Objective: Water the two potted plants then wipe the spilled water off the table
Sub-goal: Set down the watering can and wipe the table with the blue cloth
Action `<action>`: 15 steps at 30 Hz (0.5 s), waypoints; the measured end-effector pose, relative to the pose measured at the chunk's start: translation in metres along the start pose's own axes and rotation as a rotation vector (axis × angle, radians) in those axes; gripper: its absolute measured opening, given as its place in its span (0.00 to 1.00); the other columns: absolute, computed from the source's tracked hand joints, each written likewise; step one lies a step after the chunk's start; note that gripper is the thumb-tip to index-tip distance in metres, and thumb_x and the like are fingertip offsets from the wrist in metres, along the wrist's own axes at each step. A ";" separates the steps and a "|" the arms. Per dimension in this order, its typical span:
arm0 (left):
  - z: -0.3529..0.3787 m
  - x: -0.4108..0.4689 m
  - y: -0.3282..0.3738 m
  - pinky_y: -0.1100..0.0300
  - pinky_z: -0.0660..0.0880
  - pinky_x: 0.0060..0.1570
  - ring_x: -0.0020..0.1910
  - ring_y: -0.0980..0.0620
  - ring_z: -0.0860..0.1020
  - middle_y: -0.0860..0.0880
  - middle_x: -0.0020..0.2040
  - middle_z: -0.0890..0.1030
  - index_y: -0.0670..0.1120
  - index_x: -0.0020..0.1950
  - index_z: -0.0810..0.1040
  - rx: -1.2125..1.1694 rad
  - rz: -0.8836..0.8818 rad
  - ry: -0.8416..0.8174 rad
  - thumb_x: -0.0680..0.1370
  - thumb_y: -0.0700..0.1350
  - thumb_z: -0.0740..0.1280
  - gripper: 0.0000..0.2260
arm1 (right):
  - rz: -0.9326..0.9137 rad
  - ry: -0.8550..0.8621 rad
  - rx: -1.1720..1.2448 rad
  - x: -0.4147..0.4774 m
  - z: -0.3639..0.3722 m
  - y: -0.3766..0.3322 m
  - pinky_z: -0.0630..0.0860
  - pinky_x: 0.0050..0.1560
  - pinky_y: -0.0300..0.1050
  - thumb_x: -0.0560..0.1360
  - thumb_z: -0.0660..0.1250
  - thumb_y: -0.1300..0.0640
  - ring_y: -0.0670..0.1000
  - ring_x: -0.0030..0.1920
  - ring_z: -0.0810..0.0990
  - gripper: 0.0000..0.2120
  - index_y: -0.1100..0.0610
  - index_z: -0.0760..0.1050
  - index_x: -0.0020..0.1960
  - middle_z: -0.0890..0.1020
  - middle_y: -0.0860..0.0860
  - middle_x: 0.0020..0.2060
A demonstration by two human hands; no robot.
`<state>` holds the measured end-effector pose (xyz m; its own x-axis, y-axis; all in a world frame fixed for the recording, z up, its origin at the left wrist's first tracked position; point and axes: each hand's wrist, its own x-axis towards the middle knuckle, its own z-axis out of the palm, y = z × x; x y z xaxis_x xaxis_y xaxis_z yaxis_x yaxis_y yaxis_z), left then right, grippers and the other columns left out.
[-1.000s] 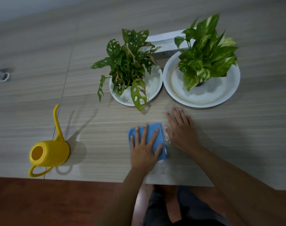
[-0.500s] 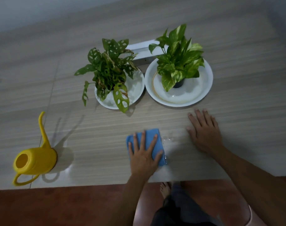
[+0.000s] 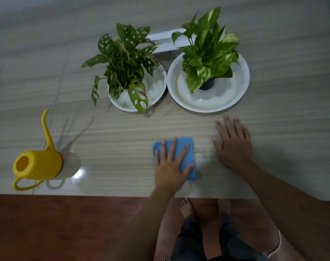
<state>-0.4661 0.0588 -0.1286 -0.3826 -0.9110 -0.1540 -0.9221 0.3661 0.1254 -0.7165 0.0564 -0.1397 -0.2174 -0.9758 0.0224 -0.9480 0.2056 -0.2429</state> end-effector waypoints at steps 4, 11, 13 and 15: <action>-0.014 0.006 -0.050 0.36 0.49 0.78 0.82 0.42 0.43 0.52 0.84 0.47 0.64 0.82 0.50 -0.049 -0.214 0.004 0.80 0.70 0.46 0.30 | -0.003 -0.024 0.007 0.002 -0.003 0.002 0.53 0.75 0.61 0.80 0.51 0.42 0.60 0.78 0.56 0.28 0.49 0.61 0.78 0.60 0.53 0.79; 0.005 -0.028 0.046 0.36 0.48 0.78 0.82 0.38 0.45 0.49 0.84 0.51 0.62 0.82 0.55 -0.047 -0.070 -0.014 0.81 0.69 0.51 0.30 | 0.014 -0.061 0.021 0.004 -0.004 0.002 0.51 0.75 0.60 0.80 0.50 0.45 0.58 0.79 0.53 0.28 0.49 0.59 0.79 0.57 0.51 0.80; 0.001 0.003 0.051 0.36 0.47 0.78 0.82 0.38 0.45 0.49 0.84 0.51 0.62 0.82 0.54 -0.049 0.024 0.008 0.81 0.69 0.50 0.30 | 0.014 -0.072 -0.002 0.005 -0.003 0.003 0.50 0.76 0.60 0.80 0.49 0.45 0.58 0.79 0.51 0.28 0.49 0.58 0.79 0.55 0.51 0.80; -0.006 0.032 0.025 0.36 0.47 0.78 0.82 0.40 0.43 0.50 0.84 0.47 0.63 0.82 0.51 -0.029 -0.015 -0.014 0.81 0.68 0.48 0.29 | 0.015 -0.073 -0.004 0.005 -0.003 0.003 0.50 0.75 0.59 0.80 0.50 0.45 0.57 0.79 0.51 0.28 0.48 0.58 0.79 0.55 0.51 0.80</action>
<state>-0.5010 0.0374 -0.1249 -0.3694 -0.9137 -0.1696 -0.9258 0.3462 0.1516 -0.7207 0.0526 -0.1378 -0.2137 -0.9755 -0.0524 -0.9457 0.2201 -0.2390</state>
